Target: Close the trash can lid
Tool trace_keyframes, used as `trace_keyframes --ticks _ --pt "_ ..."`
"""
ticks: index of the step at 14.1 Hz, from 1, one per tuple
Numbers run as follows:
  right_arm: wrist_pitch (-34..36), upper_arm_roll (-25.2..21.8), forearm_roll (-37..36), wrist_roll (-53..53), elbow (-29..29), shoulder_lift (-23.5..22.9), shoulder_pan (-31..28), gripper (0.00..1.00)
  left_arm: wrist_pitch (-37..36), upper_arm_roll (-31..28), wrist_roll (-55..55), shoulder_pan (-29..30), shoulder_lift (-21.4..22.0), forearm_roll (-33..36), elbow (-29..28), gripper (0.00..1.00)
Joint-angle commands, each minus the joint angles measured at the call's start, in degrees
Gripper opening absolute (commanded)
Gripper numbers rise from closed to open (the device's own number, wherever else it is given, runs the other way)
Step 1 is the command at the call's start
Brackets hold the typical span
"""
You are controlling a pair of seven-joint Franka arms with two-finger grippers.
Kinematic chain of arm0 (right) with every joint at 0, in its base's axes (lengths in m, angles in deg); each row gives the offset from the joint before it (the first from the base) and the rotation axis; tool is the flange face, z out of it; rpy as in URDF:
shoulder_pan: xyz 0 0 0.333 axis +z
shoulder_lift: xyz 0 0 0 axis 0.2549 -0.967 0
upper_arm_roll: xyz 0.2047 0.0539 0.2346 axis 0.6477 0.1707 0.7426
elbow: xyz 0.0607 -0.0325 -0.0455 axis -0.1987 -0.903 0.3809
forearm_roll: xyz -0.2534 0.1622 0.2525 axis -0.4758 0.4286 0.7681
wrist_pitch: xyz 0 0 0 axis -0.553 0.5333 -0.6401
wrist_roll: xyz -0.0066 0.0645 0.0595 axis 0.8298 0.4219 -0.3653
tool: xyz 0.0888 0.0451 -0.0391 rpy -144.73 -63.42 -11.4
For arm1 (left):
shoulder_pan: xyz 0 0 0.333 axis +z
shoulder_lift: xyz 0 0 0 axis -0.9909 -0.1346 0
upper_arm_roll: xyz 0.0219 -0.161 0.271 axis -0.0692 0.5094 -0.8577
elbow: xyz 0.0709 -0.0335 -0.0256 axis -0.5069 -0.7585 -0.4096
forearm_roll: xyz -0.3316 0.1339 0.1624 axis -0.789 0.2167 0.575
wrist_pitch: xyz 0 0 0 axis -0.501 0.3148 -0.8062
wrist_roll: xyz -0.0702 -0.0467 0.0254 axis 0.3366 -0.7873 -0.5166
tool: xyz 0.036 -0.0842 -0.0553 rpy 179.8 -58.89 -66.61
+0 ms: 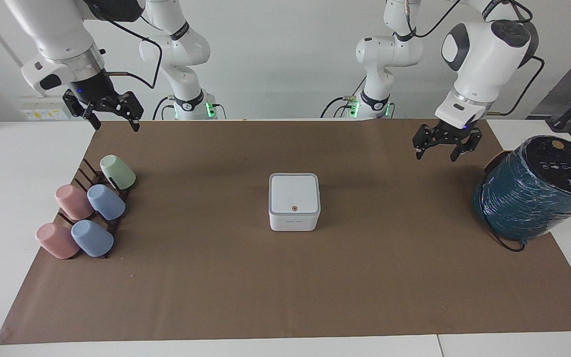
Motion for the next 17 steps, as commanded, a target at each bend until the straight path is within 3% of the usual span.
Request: trace_keyframes --ticks 1,9,17 --pt "-0.5 0.2 -0.2 0.4 -0.4 0.7 0.0 1.00 -3.9 0.7 0.7 3.7 0.1 0.6 3.7 1.00" --pt "-0.5 0.2 -0.2 0.4 -0.4 0.7 0.0 1.00 -15.5 0.6 1.1 6.2 -8.0 0.8 22.4 1.00" --pt "-0.5 0.2 -0.2 0.4 -0.4 0.7 0.0 1.00 -15.2 1.2 0.3 5.2 -4.3 0.6 17.1 1.00"
